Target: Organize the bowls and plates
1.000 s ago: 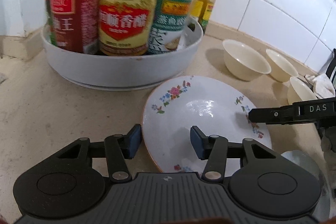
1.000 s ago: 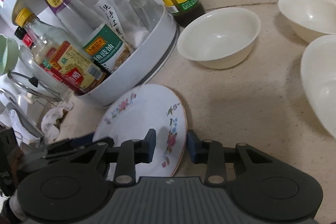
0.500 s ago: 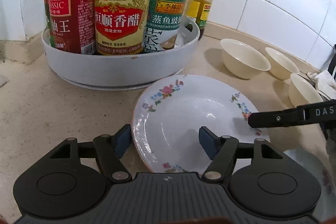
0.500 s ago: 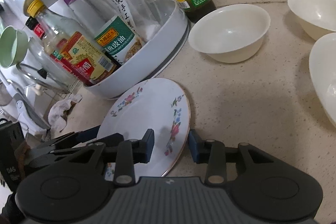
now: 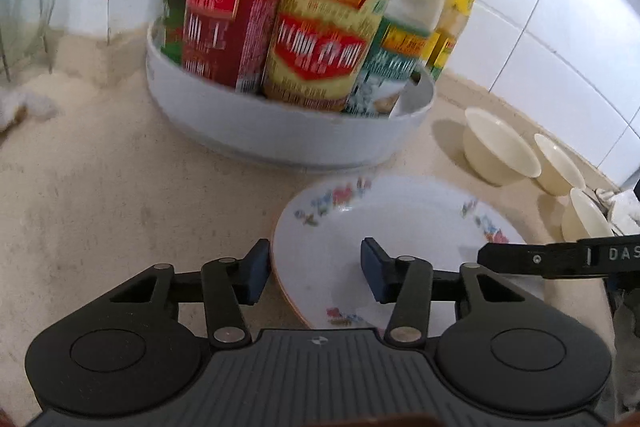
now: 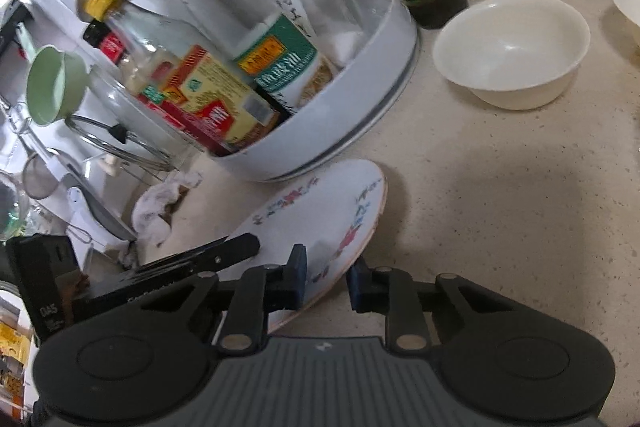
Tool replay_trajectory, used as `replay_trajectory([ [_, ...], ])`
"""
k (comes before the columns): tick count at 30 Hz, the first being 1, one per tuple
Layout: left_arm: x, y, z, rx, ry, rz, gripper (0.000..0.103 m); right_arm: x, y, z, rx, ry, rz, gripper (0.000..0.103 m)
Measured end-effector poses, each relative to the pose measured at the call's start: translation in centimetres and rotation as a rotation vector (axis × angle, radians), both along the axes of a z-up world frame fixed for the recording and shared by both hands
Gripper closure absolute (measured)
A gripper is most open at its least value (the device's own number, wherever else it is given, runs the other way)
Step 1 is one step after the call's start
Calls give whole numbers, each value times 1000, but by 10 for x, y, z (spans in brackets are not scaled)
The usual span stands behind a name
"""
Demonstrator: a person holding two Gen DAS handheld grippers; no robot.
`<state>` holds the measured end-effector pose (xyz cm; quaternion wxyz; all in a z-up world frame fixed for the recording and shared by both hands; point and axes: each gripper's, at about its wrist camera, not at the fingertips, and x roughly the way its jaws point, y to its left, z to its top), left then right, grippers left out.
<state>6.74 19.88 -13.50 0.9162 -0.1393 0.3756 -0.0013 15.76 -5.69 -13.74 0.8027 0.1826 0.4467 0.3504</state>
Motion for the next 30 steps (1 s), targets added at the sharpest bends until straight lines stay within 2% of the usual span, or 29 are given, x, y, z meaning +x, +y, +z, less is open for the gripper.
replay_trajectory([
  [3, -2, 0, 0, -3, -9, -2, 52, 4, -3, -8, 8, 41, -8, 81],
  [7, -5, 0, -1, -21, -10, -19, 54, 7, -7, -8, -7, 20, -24, 81],
  [13, -4, -3, -3, -66, -15, -52, 44, 12, -16, -10, -44, -7, -53, 80],
  [16, -2, -8, -3, -47, -21, -70, 42, 14, -25, -8, -68, -25, -81, 80],
  [20, 5, -17, -5, -35, -39, -137, 20, 17, -35, -5, -69, -33, -98, 79],
  [21, 6, -21, -6, -15, -44, -148, 19, 17, -35, -6, -66, -22, -88, 79],
  [23, 7, -31, -7, 44, -48, -146, 19, 14, -31, -9, -64, -22, -64, 80],
  [25, 6, -35, -7, 80, -52, -125, 27, 9, -29, -8, -86, -47, -71, 82],
  [27, 8, -31, -7, 66, -49, -90, 37, 8, -28, -7, -99, -49, -82, 83],
  [30, 8, -22, -6, 33, -39, -70, 45, 9, -27, -7, -102, -46, -80, 84],
])
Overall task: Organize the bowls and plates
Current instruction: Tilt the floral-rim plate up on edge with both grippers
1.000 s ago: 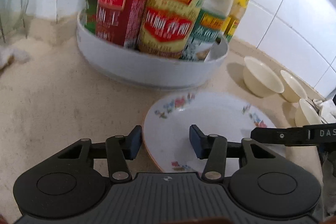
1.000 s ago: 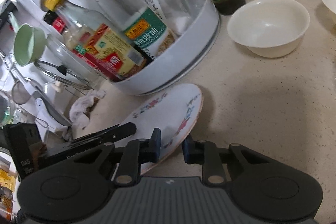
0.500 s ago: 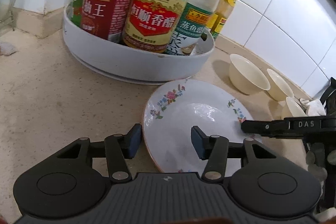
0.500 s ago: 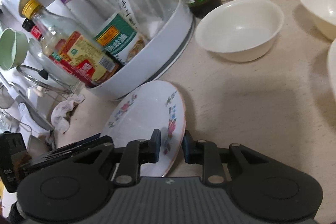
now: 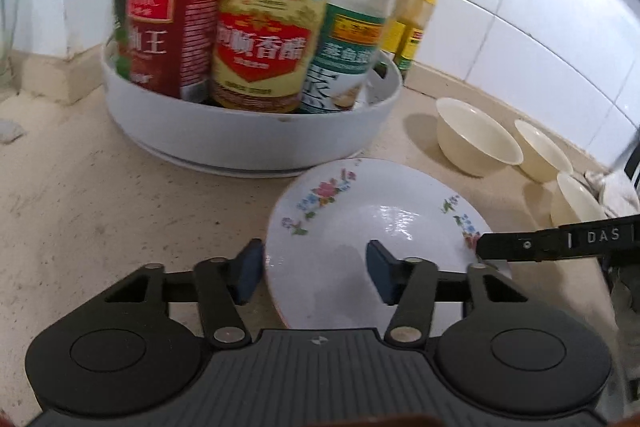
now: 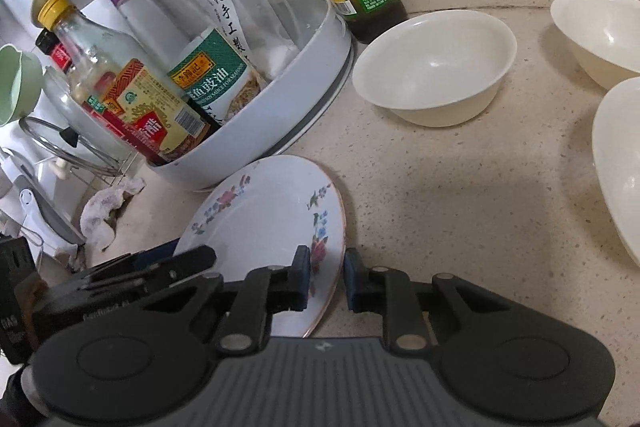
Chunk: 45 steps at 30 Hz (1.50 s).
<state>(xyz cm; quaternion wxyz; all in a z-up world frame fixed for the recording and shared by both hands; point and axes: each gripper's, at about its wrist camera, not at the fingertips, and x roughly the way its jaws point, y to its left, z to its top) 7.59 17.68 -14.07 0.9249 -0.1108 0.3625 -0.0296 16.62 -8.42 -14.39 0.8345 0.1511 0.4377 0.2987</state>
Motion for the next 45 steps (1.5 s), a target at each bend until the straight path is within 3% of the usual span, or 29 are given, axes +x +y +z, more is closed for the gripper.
replay_trajectory([
  [6, -6, 1, 6, -17, -27, -1, 47, 2, -8, 13, 55, -26, -23, 86],
  [15, -10, 7, 25, -23, -60, 6, 47, 3, -10, 13, 104, 18, -48, 86],
  [24, -17, 2, 48, -23, -126, -17, 47, -6, -21, 40, 163, -15, -65, 86],
  [35, -33, -27, 60, -23, -147, -104, 47, -45, -49, 64, 161, -59, -108, 86],
  [45, -63, -52, 58, -14, -123, -177, 47, -90, -77, 63, 161, -28, -149, 86],
])
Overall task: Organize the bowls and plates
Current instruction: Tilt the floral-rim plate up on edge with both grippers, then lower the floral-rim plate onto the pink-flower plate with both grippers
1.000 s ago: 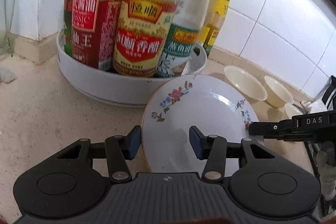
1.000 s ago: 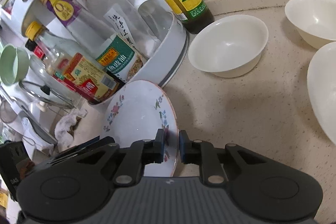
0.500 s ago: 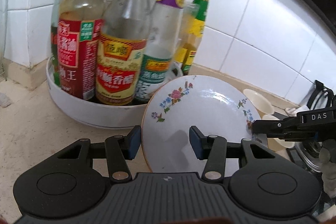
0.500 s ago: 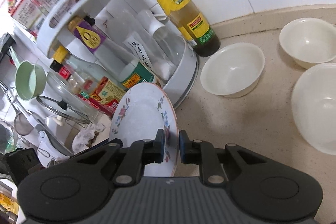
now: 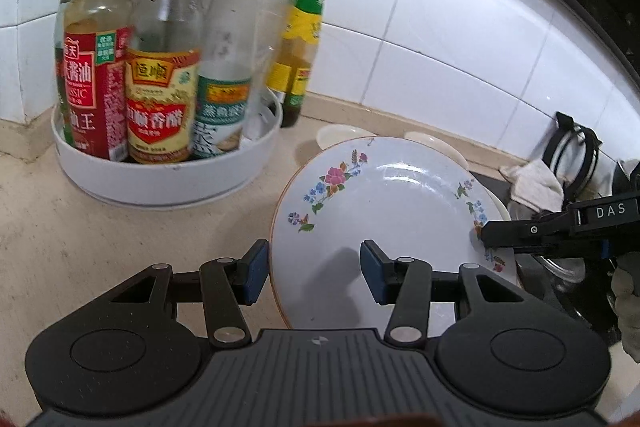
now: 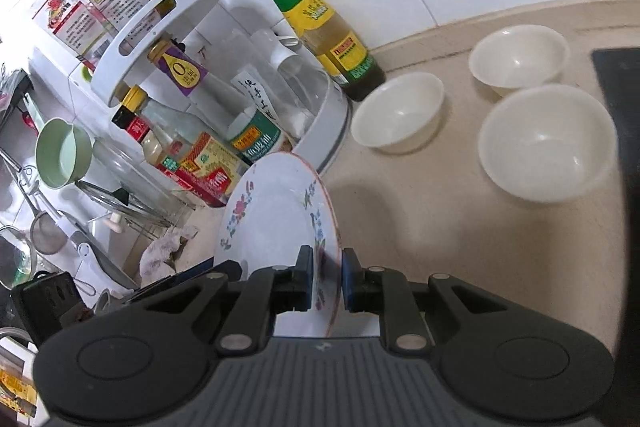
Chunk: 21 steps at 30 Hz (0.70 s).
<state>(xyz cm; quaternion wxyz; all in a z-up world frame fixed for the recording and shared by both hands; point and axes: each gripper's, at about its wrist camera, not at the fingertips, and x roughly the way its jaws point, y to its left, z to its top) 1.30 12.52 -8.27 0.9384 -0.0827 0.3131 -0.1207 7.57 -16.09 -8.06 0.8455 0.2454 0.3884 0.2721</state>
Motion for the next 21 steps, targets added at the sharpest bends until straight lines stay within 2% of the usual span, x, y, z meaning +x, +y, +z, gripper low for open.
replay_trajectory([
  [21, -41, -34, -14, 34, 61, -64, 47, -59, -32, -26, -34, 103, -13, 86],
])
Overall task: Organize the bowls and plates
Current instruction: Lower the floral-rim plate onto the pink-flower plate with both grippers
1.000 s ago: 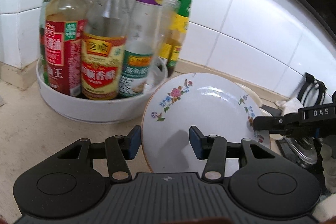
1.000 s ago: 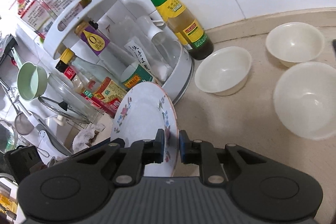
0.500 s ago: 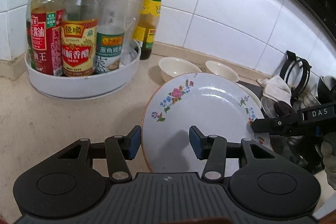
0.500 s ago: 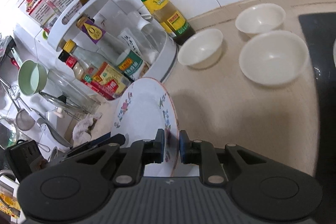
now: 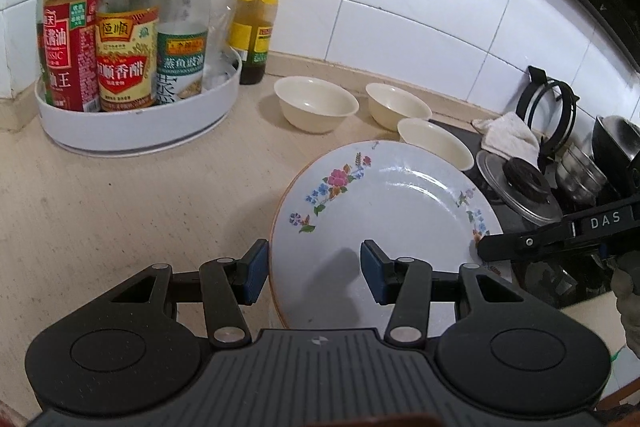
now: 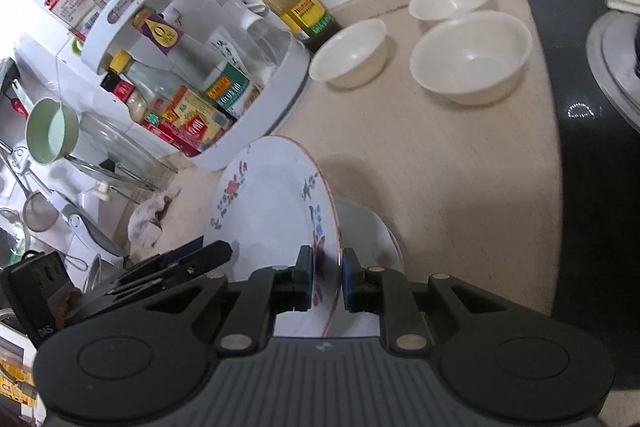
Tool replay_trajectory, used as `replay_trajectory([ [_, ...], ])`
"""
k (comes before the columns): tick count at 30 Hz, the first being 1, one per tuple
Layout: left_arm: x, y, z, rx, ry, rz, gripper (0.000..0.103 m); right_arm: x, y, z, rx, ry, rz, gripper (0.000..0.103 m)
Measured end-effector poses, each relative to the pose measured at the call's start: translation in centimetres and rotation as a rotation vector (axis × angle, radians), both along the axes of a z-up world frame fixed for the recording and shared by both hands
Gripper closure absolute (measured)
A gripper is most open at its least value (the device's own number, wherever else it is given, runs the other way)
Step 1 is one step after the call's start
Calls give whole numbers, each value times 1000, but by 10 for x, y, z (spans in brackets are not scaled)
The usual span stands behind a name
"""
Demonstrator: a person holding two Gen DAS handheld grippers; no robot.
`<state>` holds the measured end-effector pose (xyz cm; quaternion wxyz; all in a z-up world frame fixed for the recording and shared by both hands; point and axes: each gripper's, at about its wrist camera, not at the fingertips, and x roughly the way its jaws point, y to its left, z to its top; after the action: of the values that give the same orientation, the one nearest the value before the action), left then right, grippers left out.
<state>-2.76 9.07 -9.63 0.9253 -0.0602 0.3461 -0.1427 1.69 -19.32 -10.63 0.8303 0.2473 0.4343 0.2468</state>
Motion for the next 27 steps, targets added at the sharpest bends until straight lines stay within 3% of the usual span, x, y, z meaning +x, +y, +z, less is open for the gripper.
replay_trajectory([
  [27, 3, 0, -21, 25, 83, -22, 47, -8, 10, -16, -126, 37, 50, 83],
])
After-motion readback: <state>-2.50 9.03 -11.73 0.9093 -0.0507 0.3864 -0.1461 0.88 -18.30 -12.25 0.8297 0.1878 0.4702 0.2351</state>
